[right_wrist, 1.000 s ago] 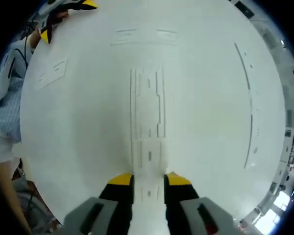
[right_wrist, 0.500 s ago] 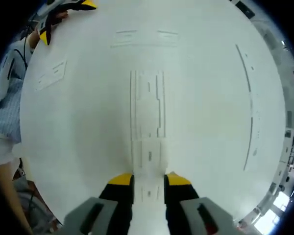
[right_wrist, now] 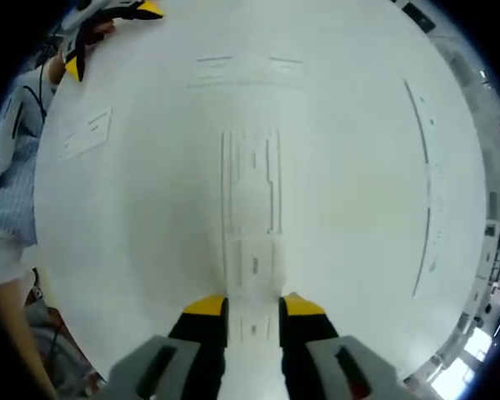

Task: Locate the socket holder cover, grip the socket holder cover, clip it into the socket holder slot.

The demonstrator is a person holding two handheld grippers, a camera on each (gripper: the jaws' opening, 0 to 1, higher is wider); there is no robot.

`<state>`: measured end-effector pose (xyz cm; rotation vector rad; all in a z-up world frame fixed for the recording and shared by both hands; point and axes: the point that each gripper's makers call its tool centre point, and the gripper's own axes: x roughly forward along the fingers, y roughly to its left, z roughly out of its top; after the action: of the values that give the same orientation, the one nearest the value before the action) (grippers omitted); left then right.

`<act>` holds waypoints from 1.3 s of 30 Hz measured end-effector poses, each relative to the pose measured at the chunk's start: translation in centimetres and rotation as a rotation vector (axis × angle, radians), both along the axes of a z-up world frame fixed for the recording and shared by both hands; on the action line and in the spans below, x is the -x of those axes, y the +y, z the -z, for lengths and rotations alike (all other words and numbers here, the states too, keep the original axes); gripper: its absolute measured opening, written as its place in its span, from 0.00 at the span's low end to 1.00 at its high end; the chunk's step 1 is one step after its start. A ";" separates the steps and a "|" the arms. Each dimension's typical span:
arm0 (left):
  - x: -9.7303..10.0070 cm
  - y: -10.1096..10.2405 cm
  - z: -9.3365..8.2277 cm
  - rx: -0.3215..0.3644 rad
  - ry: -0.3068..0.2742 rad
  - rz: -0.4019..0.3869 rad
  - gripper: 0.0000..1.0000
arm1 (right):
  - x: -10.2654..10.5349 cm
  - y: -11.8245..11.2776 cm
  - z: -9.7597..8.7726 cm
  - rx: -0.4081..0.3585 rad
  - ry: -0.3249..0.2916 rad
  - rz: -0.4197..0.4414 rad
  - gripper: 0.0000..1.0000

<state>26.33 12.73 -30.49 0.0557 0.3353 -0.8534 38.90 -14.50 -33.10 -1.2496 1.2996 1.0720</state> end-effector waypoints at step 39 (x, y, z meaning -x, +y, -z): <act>0.3 0.0 0.0 0.001 0.000 0.004 0.78 | 0.3 1.2 -0.1 -0.002 0.002 -0.003 0.25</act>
<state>26.06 12.70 -30.48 0.0554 0.3352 -0.8575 38.56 -13.32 -33.03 -1.2495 1.2980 1.0772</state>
